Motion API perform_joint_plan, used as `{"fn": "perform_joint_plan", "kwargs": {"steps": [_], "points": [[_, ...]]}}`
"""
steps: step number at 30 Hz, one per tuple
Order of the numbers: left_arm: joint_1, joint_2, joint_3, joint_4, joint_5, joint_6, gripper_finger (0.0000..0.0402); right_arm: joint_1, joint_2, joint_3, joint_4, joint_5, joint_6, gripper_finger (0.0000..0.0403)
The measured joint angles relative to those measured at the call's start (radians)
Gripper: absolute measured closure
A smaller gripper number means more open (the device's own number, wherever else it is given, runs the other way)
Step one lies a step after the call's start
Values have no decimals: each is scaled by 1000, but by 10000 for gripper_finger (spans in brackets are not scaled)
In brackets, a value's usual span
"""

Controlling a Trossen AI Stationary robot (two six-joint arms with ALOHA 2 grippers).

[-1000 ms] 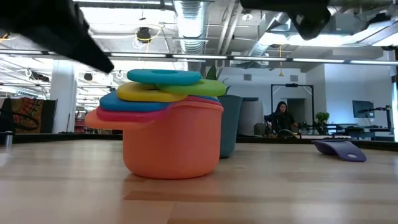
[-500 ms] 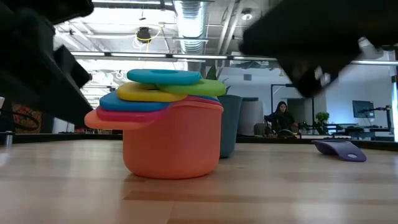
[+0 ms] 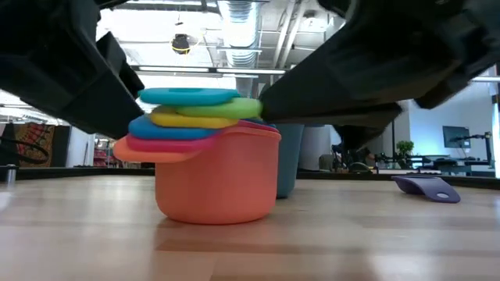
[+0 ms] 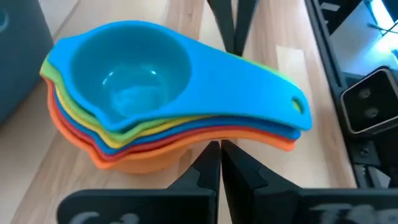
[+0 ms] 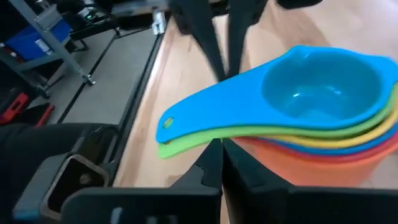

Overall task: Nest measuring cups in basket
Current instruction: Stack the light blue measuring cup on top of the green measuring cup, then stack the dark blue measuring cup on top of the light blue measuring cup

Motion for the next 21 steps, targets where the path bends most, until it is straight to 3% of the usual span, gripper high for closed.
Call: {"fn": "perform_joint_plan", "kwargs": {"steps": [12,16,21], "points": [[34,0,-2,-3,54,7,401,-1,-30,0,-79,-44,-14,385],[33,0,-2,-3,86,-16,401,38,-133,0,-246,6,17,378],[33,0,-2,-3,101,-18,401,56,-297,0,-598,138,98,348]]}}
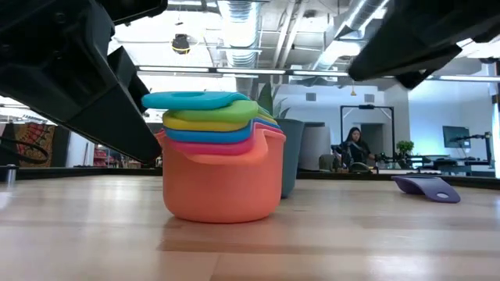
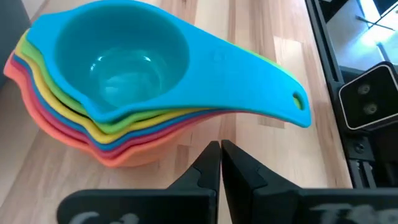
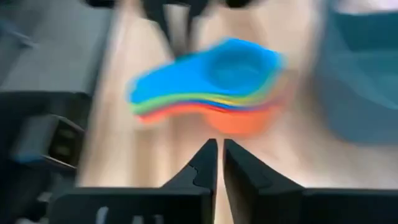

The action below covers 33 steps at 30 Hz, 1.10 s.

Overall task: Nest measuring cups in basket
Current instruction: Stack the dark blue measuring cup on top of the light blue measuring cup

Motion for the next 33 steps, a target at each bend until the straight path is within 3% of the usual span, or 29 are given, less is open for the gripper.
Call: {"fn": "perform_joint_plan", "kwargs": {"steps": [6,10,14,19,26,33], "points": [[-13,-45,-1,-65,-33,2,401,-92,-158,-11,-578,41,289,304],[-52,-115,-2,-163,-157,14,401,-186,-227,-85,-745,4,386,260],[-89,-170,-2,-278,-290,-30,401,-294,-296,-192,-732,-70,391,219],[-101,-183,-2,-378,-342,-115,401,-421,-365,-301,-731,-130,385,199],[-83,-182,-2,-430,-341,-151,401,-501,-410,-368,-729,-180,351,225],[-65,-182,-2,-429,-334,-146,401,-477,-394,-369,-668,-256,319,258]]}}
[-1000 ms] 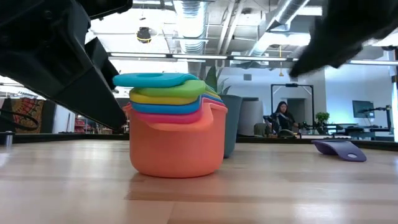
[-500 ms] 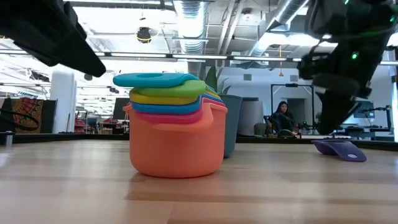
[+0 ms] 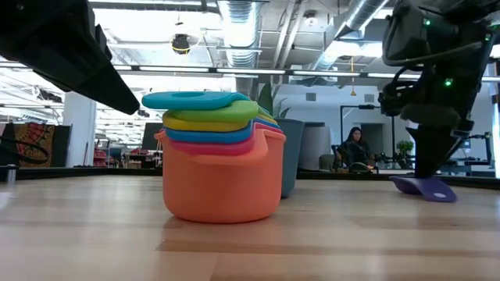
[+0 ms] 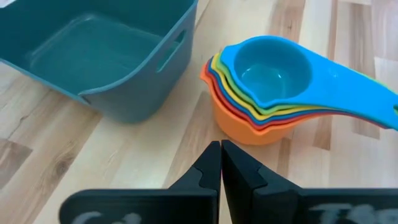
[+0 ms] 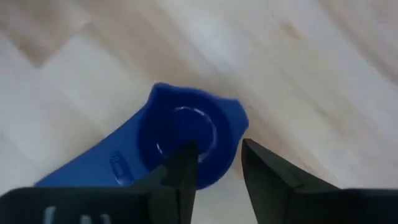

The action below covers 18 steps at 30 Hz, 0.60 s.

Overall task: Nest measuring cups in basket
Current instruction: Stack the dark blue measuring cup on top of the light blue measuring cup

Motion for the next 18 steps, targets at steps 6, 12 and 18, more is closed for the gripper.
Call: {"fn": "perform_joint_plan", "kwargs": {"steps": [6,12,18], "points": [[1,0,0,1,1,0,401,18,3,0,7,-1,-1,301],[1,0,0,1,1,-1,401,10,3,0,10,-7,-22,364],[1,0,0,0,5,-2,401,7,0,0,21,-7,-24,394]]}}
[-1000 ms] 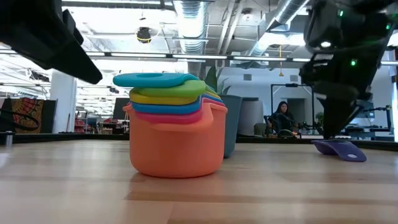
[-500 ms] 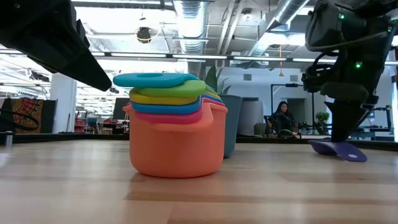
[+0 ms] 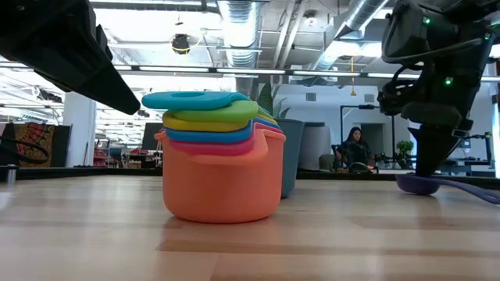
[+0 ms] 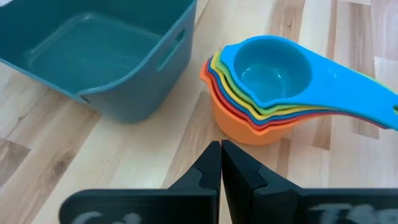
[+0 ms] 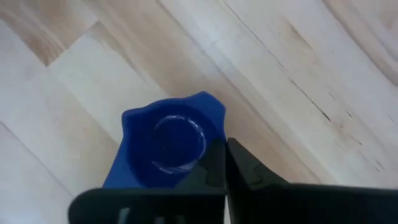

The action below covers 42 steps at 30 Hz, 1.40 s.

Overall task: Nest measuring cups in basket
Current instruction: Stack the dark blue measuring cup on top of the light blue measuring cup

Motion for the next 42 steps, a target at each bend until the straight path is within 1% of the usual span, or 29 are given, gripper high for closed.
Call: {"fn": "perform_joint_plan", "kwargs": {"steps": [3,6,10,15,19,24,27,31,34,36,39,42], "points": [[0,-6,0,-11,16,-3,401,17,0,0,18,0,23,387],[0,-6,0,-20,10,-3,401,50,0,6,68,0,47,392],[1,-6,0,-22,9,-7,401,103,0,42,125,3,90,399],[4,-6,0,-22,8,-9,401,160,0,91,155,36,128,389],[15,-6,0,-22,7,-9,401,177,3,104,154,61,130,393],[26,-6,0,-22,7,-9,401,171,17,92,141,80,116,397],[25,-6,0,-22,7,0,401,167,18,90,81,81,107,377],[25,-6,0,-24,15,2,401,167,37,89,50,80,95,325],[25,-7,0,-24,15,6,401,166,57,91,65,77,61,287],[25,-7,0,-23,14,6,401,160,81,89,59,49,32,266],[25,-7,0,-22,15,5,401,159,126,90,55,23,25,246],[25,-7,0,-23,15,5,401,159,173,91,47,26,24,238]]}}
